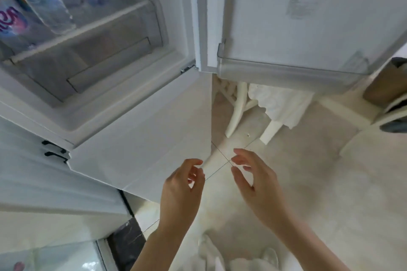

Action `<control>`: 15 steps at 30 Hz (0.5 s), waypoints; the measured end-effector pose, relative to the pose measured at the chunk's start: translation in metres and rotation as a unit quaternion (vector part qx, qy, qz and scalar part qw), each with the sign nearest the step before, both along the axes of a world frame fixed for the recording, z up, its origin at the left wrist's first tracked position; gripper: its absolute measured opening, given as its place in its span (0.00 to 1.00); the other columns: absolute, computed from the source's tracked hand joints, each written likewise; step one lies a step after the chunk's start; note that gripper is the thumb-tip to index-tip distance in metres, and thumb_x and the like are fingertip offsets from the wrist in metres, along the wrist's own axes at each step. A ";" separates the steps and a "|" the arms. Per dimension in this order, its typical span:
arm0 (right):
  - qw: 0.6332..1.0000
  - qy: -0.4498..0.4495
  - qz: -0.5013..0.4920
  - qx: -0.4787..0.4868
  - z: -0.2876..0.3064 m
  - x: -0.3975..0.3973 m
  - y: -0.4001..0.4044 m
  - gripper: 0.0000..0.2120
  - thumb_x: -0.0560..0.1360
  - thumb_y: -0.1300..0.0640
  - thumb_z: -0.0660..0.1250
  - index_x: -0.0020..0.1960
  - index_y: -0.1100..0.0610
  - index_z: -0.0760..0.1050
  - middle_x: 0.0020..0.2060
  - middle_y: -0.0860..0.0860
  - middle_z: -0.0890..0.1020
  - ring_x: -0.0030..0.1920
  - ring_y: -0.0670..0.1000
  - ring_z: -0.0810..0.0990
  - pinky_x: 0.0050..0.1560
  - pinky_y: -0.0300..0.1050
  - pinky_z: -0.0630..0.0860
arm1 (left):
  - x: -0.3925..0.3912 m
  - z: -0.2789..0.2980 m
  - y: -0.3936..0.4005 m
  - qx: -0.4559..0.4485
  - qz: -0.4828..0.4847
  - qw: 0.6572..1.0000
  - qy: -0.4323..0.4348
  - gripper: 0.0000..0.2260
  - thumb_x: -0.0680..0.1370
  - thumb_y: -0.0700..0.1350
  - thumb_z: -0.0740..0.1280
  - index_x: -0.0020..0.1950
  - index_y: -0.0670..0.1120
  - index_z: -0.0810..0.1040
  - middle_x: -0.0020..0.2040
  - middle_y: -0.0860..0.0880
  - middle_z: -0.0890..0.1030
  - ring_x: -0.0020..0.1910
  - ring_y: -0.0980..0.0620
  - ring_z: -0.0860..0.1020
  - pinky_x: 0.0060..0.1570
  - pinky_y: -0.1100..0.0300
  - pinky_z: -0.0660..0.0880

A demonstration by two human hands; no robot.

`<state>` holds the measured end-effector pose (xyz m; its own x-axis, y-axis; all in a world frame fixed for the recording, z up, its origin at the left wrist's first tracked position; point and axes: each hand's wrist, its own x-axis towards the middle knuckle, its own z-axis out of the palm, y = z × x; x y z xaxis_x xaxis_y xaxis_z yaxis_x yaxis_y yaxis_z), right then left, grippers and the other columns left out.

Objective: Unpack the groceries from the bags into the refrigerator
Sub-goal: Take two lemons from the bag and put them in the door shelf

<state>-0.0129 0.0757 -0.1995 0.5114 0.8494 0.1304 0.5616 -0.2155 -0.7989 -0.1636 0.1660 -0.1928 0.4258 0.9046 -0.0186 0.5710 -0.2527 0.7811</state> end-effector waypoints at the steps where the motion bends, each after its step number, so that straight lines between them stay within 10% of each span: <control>1: 1.000 0.000 -0.018 -0.008 -0.003 0.006 -0.016 0.16 0.78 0.54 0.65 0.65 0.50 0.70 0.51 0.41 0.80 0.55 0.40 0.78 0.57 0.45 0.77 | 0.010 -0.002 -0.010 -0.004 -0.021 1.000 0.008 0.07 0.78 0.45 0.65 0.53 0.54 0.78 0.40 0.57 0.82 0.41 0.60 0.80 0.43 0.61 0.79; 15: 0.989 -0.001 -0.144 -0.044 -0.015 0.121 -0.249 0.15 0.77 0.58 0.66 0.64 0.56 0.73 0.49 0.45 0.80 0.51 0.40 0.79 0.53 0.42 0.77 | 0.179 -0.020 -0.195 -0.008 -0.216 0.976 0.036 0.05 0.78 0.48 0.65 0.52 0.54 0.79 0.37 0.56 0.82 0.38 0.60 0.80 0.43 0.55 0.79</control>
<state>0.1080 -0.1730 -0.2149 0.7340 0.6760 0.0648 0.4686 -0.4351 -0.7688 0.0151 -0.0287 -0.2127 0.7642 0.6406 -0.0753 0.4676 -0.4697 0.7488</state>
